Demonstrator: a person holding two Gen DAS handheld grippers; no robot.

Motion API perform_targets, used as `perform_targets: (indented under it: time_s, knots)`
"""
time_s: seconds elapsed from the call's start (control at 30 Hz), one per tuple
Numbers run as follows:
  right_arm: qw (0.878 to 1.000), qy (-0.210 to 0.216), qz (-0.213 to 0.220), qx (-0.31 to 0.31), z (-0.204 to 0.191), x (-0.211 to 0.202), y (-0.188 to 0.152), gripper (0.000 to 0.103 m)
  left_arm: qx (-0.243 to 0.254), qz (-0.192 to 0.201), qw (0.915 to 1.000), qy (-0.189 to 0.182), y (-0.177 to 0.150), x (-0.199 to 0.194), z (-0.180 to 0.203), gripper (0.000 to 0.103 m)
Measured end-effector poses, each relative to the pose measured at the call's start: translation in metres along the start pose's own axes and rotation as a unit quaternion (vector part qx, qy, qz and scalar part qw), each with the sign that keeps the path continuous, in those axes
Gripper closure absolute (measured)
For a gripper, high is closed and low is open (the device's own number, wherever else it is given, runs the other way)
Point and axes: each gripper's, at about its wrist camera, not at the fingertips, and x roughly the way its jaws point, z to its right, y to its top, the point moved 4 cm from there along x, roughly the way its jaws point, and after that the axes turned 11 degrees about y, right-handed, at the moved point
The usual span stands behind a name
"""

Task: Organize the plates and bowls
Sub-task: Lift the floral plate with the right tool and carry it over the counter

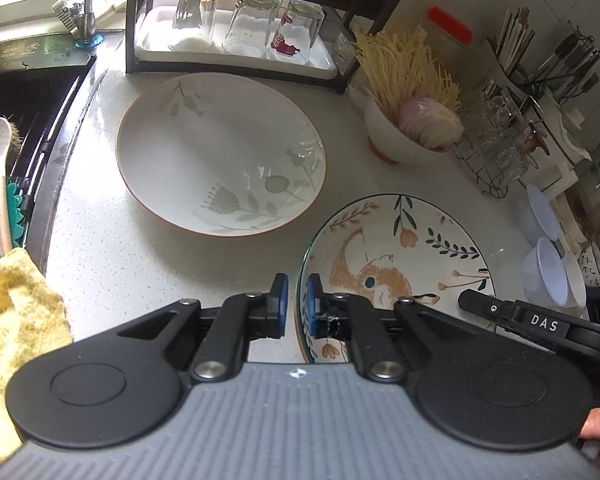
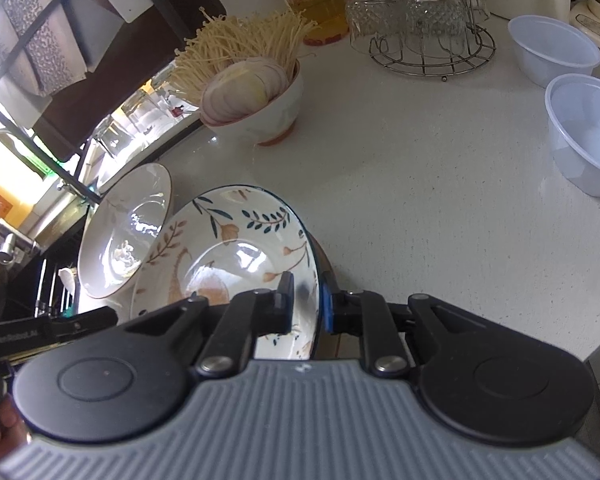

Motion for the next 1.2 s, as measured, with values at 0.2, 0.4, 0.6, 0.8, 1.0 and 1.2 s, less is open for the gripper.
perform_targets:
  time_s: [0.2, 0.4, 0.6, 0.8, 1.0, 1.2]
  knots:
    - [1.0, 0.001, -0.013, 0.013, 0.002, -0.003, 0.0, 0.084, -0.01, 0.014, 0.9998, -0.004, -0.011, -0.017, -0.001, 0.093]
    - [0.999, 0.004, -0.038, 0.031, 0.005, -0.006, 0.002, 0.084, -0.019, 0.027, 0.9994, -0.012, -0.02, -0.03, 0.004, 0.093]
    - [0.997, 0.001, -0.081, 0.018, 0.002, -0.002, 0.01, 0.083, -0.019, 0.04, 0.9989, -0.011, -0.029, -0.049, 0.008, 0.093]
    - [0.994, -0.004, -0.107, 0.017, 0.002, -0.007, 0.013, 0.083, -0.033, 0.044, 0.9983, -0.017, -0.038, -0.06, 0.006, 0.093]
    - [0.995, 0.008, -0.103, 0.008, 0.004, -0.022, 0.01, 0.083, -0.037, 0.051, 0.9979, -0.017, -0.048, -0.071, 0.013, 0.094]
    - [0.998, 0.024, -0.057, -0.018, -0.002, -0.061, 0.009, 0.083, -0.012, 0.067, 0.9975, -0.014, -0.056, -0.095, 0.035, 0.093]
